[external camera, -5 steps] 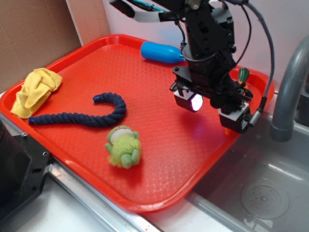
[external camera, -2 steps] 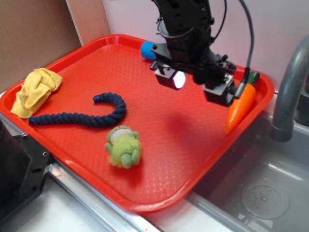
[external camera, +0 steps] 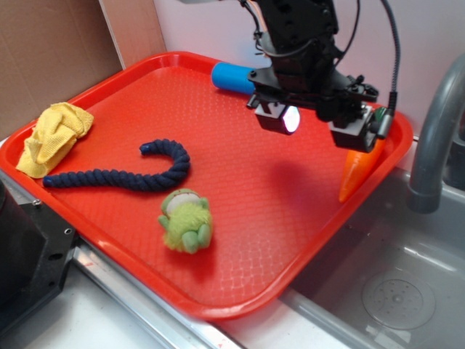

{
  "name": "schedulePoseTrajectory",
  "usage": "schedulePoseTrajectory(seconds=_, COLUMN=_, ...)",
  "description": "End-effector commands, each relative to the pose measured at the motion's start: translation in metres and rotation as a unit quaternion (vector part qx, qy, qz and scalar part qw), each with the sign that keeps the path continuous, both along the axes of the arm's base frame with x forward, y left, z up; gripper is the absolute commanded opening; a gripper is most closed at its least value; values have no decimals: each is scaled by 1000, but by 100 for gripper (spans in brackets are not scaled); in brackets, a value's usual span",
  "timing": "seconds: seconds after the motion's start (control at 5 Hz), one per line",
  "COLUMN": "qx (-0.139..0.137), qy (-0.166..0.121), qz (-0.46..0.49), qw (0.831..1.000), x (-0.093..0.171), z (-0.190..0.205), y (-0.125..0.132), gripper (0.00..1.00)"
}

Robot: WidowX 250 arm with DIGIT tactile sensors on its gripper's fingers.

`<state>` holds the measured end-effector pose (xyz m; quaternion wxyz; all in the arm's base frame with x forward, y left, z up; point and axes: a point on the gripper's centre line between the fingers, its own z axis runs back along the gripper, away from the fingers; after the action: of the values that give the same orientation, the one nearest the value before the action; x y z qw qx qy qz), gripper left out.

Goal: Grab the carrot.

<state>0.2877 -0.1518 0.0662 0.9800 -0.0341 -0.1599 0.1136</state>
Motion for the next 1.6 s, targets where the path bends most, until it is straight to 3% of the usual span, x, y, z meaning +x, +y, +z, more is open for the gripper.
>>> schedulePoseTrajectory(seconds=0.0, qx=-14, qy=-23, qz=6, qw=1000, x=7, z=17, y=-6, gripper=100)
schedulePoseTrajectory(seconds=0.4, qx=-14, qy=-23, qz=6, qw=1000, x=7, z=17, y=-6, gripper=100)
schedulePoseTrajectory(seconds=0.8, qx=-96, qy=14, qz=49, qw=994, x=22, z=3, y=3, gripper=100)
schedulePoseTrajectory(seconds=1.0, qx=-110, qy=24, qz=58, qw=992, x=33, z=-6, y=6, gripper=100)
schedulePoseTrajectory(seconds=1.4, qx=-101, qy=28, qz=51, qw=993, x=56, z=-9, y=-5, gripper=100)
